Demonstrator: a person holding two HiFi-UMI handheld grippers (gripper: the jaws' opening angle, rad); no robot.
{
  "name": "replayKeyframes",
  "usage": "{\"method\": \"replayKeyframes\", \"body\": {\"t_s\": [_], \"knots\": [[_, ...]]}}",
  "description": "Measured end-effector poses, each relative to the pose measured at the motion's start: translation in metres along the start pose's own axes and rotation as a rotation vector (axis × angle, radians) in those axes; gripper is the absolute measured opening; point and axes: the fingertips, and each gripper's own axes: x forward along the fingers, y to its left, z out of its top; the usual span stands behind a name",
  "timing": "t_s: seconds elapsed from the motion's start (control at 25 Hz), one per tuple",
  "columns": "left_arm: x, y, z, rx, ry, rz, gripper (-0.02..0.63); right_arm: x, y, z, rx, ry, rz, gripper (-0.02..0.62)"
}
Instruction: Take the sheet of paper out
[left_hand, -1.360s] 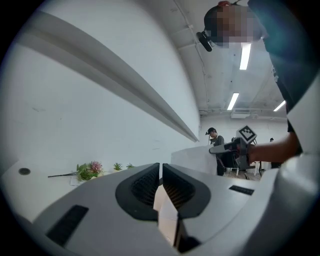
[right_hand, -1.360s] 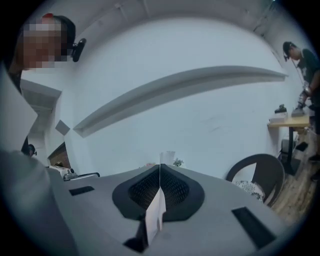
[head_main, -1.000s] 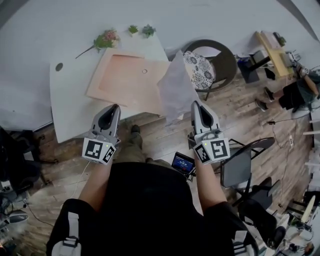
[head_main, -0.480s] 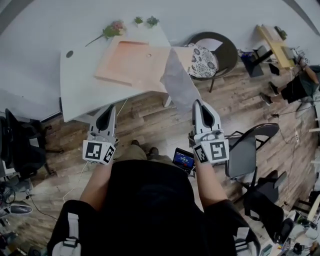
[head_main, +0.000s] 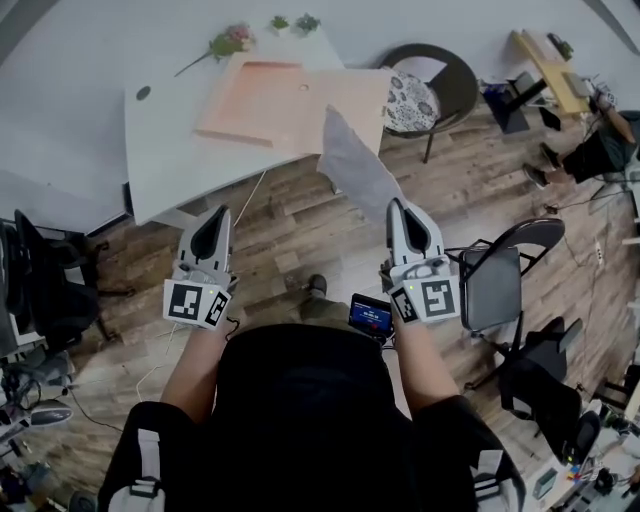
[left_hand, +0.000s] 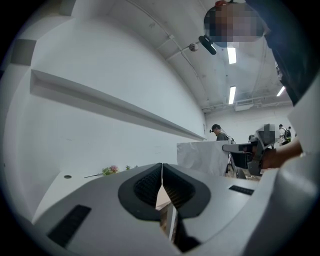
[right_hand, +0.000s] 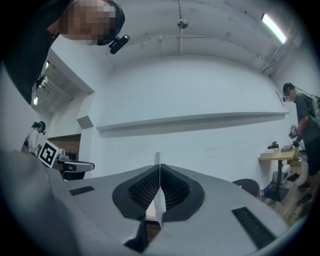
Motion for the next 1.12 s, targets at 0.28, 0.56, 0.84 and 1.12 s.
{"method": "replayKeyframes", "body": {"t_s": [0.28, 0.56, 0.84, 1.12], "knots": [[-0.048, 0.000, -0.008, -0.032, -0.005, -0.022, 0.003, -0.028, 0.042, -0.010, -0.005, 0.027, -0.032, 0.012], [-0.117, 0.006, -0.013, -0.043, -0.022, -0.036, 0.003, -0.064, 0.100, -0.024, -0.036, 0.057, -0.036, 0.012], [-0.197, -0.001, -0.029, -0.074, -0.009, -0.027, 0.003, -0.117, 0.148, -0.047, -0.001, 0.097, -0.071, 0.012], [-0.244, -0.012, -0.038, -0.116, -0.011, -0.013, 0.003, -0.153, 0.178, -0.053, 0.002, 0.131, -0.057, 0.012]]}}
